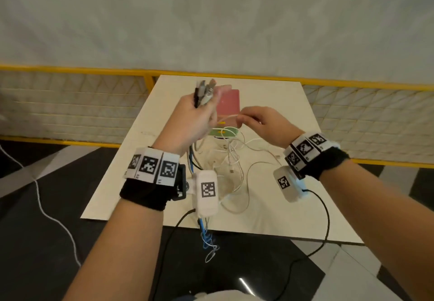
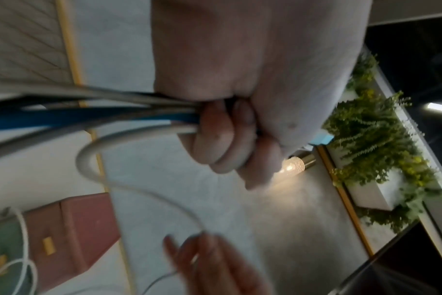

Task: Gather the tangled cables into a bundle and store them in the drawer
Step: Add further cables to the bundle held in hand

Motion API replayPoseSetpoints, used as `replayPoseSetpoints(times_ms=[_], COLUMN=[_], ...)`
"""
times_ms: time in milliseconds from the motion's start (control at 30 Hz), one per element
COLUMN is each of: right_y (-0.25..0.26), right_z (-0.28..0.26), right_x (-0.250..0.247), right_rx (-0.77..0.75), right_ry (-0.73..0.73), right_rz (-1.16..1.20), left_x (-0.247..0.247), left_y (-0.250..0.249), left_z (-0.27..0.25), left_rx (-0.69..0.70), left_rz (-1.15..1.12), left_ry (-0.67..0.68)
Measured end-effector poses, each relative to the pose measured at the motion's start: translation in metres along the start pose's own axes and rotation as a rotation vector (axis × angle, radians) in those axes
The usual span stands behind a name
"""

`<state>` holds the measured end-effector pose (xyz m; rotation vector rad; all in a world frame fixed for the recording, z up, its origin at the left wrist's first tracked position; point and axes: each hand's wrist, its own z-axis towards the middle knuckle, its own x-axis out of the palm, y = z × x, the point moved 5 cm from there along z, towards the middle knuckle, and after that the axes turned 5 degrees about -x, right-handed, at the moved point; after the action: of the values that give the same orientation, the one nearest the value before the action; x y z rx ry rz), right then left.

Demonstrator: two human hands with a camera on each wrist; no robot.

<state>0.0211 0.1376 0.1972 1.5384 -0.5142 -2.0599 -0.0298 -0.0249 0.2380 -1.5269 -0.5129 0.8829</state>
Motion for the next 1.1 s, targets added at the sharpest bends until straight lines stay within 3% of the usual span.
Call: replayPoseSetpoints(times_ms=[133, 233, 367, 433, 567, 733, 800, 1000, 1100], right_y=[0.032, 0.034, -0.007, -0.027, -0.032, 0.008, 0.021, -0.021, -0.046], right_z=[0.027, 0.037, 0.033, 0.030, 0.040, 0.063, 0.068, 0.069, 0.071], right_x=[-0.017, -0.027, -0.031, -0.026, -0.023, -0.025, -0.026, -0.032, -0.030], right_rx=[-0.228, -0.301, -0.098, -0.021, -0.013, -0.211, -0.268, -0.104, -0.015], right_ry=[0.072, 0.102, 0.045, 0.069, 0.115, 0.148, 0.149, 0.096, 0.107], right_rz=[-0.140, -0.187, -0.051, -0.059, -0.137, -0.174, -0.170, 0.071, 0.050], left_x=[0.019, 0.017, -0.014, -0.024, -0.020, 0.002, 0.006, -0.021, -0.020], left_y=[0.010, 0.015, 0.006, 0.001, -0.002, 0.000, 0.004, -0.002, -0.004], left_z=[0.005, 0.010, 0.014, 0.011, 0.006, 0.013, 0.018, 0.011, 0.005], left_rx=[-0.070, -0.098, -0.031, 0.004, -0.036, -0.042, -0.065, 0.041, 0.004], left_rz=[0.157, 0.173, -0.002, -0.045, 0.147, 0.234, 0.255, 0.062, 0.088], left_ry=[0.062, 0.015, -0.236, -0.295, -0.260, -0.127, -0.152, -0.403, -0.336])
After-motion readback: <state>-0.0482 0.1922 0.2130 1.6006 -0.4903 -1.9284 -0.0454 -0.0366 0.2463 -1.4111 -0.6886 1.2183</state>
